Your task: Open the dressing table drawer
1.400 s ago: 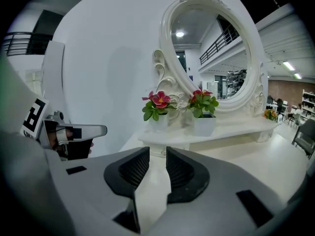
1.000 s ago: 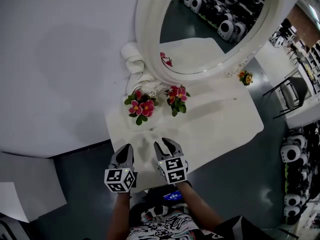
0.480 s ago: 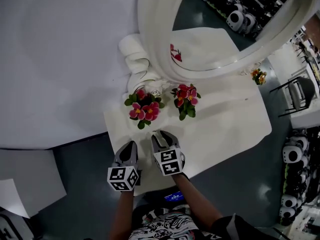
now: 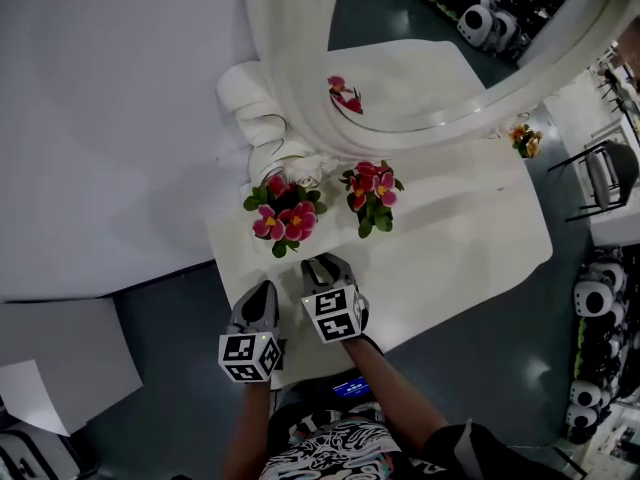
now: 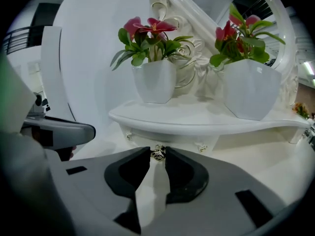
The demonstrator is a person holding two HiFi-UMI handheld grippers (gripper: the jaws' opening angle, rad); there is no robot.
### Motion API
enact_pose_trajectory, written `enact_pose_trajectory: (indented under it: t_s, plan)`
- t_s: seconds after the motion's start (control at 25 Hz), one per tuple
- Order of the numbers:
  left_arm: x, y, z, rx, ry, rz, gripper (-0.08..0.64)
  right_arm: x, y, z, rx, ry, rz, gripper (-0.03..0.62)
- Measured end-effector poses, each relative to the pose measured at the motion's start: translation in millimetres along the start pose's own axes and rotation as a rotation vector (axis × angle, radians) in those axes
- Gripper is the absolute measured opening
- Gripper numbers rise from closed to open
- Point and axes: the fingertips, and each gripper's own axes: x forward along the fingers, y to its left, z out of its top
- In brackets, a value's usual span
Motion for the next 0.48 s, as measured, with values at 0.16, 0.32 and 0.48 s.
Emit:
enact_pose_trajectory:
  t_s: [0.16,0.32,0.48]
  plan:
    - [-4.5,0.6,7.7,-0.008,-0.028,0.006,0.002,-11.5,2.2,-10.3,0.013,0.013,-0.001,0.100]
    - [-11.6,4.6,10.3,-0.023,-0.045,0.016,0.002,-26.9,7.4,-23.4,0.022,0.028,-0.009,0.100]
    - [-17.5,8.2,6.6,-0.042,-0.049,0.026,0.002,-39.2,14.5,-35.8,0.027,0.044,-0.017,0.100]
